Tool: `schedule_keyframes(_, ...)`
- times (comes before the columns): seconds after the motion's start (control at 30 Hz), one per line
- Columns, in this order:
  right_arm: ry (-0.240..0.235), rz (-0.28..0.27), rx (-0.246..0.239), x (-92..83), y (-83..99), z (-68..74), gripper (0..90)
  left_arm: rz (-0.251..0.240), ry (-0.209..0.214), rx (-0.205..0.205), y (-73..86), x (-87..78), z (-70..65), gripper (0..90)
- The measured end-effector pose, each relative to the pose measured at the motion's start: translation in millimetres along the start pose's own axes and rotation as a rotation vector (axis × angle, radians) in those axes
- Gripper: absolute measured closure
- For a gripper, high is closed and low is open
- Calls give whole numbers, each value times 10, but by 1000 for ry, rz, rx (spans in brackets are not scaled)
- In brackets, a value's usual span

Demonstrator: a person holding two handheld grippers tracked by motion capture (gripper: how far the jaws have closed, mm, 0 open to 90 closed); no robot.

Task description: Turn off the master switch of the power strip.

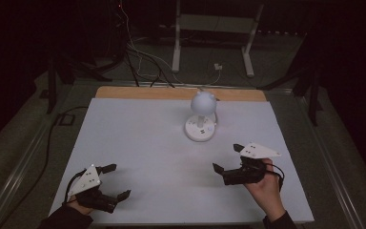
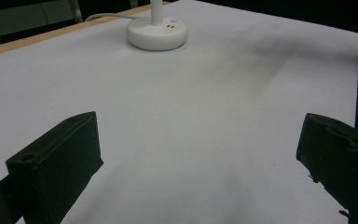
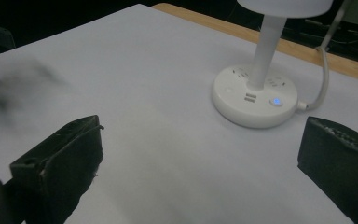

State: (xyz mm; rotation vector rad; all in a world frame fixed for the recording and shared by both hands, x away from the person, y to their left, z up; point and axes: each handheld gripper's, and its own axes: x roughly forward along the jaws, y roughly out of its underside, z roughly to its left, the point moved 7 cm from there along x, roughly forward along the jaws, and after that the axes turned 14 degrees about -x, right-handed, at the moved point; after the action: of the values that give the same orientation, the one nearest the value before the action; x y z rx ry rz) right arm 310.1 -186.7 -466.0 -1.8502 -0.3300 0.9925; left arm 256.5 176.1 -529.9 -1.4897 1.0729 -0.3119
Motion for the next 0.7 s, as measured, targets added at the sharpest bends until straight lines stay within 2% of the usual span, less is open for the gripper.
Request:
schedule_keyframes(0.4,-7,-22,-27,174,-248,-50,0,-2,6,-2,-1,-5,-8,3)
schedule_keyframes(0.7,-4,-20,-51,284,-347,-90,0,-3,9,-2,-4,-9,-11,3)
